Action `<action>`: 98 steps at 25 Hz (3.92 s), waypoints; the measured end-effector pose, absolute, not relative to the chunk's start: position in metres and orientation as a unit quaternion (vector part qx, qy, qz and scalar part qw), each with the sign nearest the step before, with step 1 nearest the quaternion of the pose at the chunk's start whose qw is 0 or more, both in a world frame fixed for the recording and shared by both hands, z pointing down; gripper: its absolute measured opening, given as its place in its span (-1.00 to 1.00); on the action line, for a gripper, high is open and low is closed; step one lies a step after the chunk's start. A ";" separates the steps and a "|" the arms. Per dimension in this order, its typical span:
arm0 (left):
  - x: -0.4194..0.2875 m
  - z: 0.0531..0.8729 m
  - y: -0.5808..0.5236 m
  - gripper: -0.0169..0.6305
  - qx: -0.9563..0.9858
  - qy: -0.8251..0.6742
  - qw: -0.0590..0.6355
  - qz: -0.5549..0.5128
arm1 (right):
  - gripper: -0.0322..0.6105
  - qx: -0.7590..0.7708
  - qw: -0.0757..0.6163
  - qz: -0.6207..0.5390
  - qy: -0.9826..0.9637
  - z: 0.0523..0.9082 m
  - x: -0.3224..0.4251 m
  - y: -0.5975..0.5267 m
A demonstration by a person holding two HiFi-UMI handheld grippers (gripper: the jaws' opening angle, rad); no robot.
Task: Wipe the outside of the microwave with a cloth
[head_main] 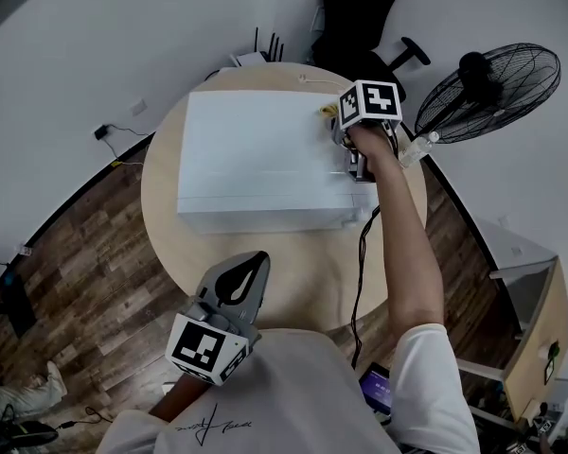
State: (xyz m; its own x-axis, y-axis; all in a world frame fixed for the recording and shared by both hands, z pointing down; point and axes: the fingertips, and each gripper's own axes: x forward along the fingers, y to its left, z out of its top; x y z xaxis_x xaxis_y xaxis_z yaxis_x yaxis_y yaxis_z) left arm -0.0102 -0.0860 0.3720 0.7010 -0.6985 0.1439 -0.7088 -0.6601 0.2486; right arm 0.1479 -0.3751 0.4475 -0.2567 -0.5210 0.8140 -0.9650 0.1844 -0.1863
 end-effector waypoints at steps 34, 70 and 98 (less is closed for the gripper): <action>-0.019 0.392 -0.087 -0.97 0.906 -0.393 0.156 0.028 | -0.53 0.527 0.293 0.310 -0.735 0.447 -0.007 -0.378; -0.064 0.395 -0.090 -0.97 0.882 -0.440 0.161 0.044 | -0.53 0.353 0.217 0.379 -0.827 0.422 -0.207 -0.329; 0.025 0.378 -0.062 -0.97 0.904 -0.400 0.134 0.071 | -0.53 0.607 0.238 0.345 -0.676 0.438 0.241 -0.347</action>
State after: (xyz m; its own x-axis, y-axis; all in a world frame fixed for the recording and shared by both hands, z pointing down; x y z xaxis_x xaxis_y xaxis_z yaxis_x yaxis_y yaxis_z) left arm 0.0248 -0.0622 0.3779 0.6694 -0.7045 0.2356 -0.7426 -0.6435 0.1857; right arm 0.2412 -0.3468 0.4376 -0.1507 -0.6559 0.7397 -0.9839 0.0264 -0.1770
